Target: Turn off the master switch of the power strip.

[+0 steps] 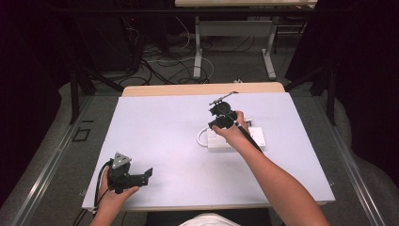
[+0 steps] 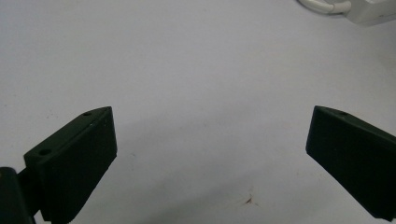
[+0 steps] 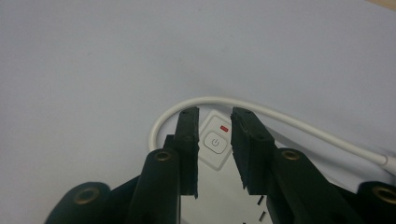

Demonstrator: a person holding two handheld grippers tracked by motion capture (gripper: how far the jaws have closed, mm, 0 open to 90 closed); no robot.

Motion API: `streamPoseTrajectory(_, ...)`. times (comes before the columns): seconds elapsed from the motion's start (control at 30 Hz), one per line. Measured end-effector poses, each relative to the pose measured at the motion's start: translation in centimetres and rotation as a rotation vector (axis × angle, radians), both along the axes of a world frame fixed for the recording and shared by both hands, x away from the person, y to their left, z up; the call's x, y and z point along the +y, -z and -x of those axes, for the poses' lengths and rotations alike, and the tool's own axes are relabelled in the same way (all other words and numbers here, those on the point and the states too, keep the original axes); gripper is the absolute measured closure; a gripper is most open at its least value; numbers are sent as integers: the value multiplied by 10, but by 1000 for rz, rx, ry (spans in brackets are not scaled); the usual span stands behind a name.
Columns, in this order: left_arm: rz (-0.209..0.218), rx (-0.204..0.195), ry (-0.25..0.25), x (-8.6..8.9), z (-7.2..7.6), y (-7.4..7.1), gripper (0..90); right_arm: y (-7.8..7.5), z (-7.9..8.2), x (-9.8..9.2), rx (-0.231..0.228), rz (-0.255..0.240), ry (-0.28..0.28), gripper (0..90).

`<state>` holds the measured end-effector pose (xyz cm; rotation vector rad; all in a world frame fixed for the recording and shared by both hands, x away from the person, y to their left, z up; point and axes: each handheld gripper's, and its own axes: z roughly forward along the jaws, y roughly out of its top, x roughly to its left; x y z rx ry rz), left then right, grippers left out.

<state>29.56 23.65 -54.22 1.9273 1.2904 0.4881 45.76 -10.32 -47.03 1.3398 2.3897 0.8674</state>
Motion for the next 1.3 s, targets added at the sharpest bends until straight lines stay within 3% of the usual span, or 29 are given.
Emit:
streamPoseTrajectory(0.43,5,-8,-6,0,0,1,18,10,-6,1,8,29,-7,900)
streamPoseTrajectory(0.73,1,-7,-4,0,0,1,19,21,-10,5,28,11,-4,900)
streamPoseTrajectory(0.97,0,0,0,1,0,0,20,30,-14,3,74,37,9,900)
streamPoseTrajectory(1.03,-2,-5,-2,0,0,1,20,35,-16,3,59,11,17,900)
streamPoseTrajectory(1.3,-3,4,2,1,0,0,20,39,-16,6,64,29,19,900)
